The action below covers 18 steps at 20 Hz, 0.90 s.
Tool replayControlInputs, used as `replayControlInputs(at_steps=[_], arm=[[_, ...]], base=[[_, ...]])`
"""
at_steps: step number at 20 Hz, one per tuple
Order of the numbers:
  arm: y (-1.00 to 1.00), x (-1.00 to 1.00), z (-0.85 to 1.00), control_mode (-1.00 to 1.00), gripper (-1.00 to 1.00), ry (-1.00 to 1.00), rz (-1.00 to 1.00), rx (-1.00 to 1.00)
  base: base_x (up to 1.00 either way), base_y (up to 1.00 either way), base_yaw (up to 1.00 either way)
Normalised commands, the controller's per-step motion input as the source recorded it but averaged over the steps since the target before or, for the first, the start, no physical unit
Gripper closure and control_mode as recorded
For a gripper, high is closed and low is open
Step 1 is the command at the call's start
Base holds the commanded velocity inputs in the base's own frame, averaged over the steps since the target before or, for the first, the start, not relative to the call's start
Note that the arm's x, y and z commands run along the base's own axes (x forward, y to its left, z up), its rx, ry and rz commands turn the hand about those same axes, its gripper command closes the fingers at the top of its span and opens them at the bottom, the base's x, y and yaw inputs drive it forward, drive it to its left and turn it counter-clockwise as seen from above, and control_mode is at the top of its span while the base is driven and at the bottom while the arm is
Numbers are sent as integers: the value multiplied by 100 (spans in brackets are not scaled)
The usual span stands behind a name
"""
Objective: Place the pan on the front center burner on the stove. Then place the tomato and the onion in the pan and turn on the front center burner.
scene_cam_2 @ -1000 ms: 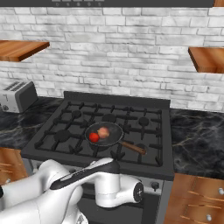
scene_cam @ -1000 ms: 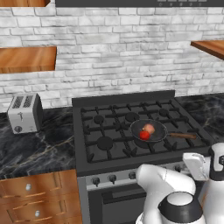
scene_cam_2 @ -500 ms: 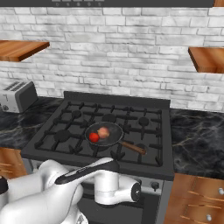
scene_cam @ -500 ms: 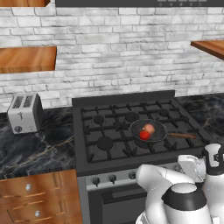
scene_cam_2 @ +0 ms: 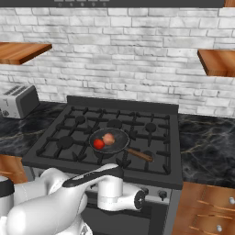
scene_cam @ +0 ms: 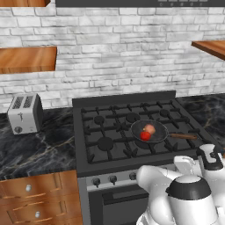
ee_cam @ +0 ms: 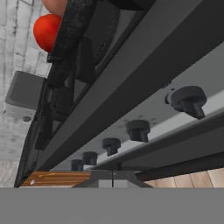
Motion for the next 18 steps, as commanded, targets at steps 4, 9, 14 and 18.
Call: replayControlInputs(at_steps=[4, 9, 14, 18], arm=[[0, 6, -4, -100, 100, 0, 0, 0], [0, 6, -7, -100, 100, 0, 0, 0], [0, 19, -7, -100, 100, 0, 0, 0], [0, 18, -12, -100, 100, 0, 0, 0]], base=[[0, 0, 0], [0, 0, 0], [0, 0, 0], [0, 0, 0]])
